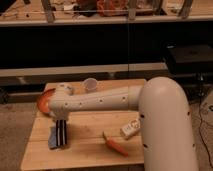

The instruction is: Place the eraser on the white sponge

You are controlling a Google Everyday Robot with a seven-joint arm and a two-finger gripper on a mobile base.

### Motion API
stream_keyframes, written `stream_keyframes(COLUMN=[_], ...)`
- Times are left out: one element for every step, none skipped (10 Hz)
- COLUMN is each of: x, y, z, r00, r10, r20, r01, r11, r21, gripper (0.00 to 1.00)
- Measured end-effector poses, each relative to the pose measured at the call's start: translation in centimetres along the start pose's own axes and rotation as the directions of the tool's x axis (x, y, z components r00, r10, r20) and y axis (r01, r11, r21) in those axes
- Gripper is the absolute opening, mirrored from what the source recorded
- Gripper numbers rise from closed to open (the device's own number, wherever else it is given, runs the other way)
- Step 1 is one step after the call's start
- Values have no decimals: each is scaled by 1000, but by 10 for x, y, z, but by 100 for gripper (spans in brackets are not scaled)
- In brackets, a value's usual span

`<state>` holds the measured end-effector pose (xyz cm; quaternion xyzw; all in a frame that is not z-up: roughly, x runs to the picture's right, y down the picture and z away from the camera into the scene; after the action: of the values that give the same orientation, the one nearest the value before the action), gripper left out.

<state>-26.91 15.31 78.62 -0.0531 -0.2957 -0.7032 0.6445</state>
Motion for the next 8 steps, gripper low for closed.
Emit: stream_keyframes(x=[0, 0, -1, -1, -1, -1, -1, -1], y=[-1, 0, -4, -8, -7, -6, -8, -7], z=[1, 2, 4, 4, 5, 5, 5, 5], r00=[1000, 1000, 1000, 1000, 1000, 1000, 1000, 1000], r10=[6, 11, 7, 4, 2, 0, -9, -11], r20=[4, 8, 10, 12, 15, 14, 14, 15], r01=[-6, -11, -7, -3, -1, 1, 10, 11], r11=[1000, 998, 996, 996, 996, 997, 998, 999], r21=[-29, -63, -86, -89, -85, -73, -55, -36], gripper=[44, 56, 67, 74, 80, 80, 80, 80])
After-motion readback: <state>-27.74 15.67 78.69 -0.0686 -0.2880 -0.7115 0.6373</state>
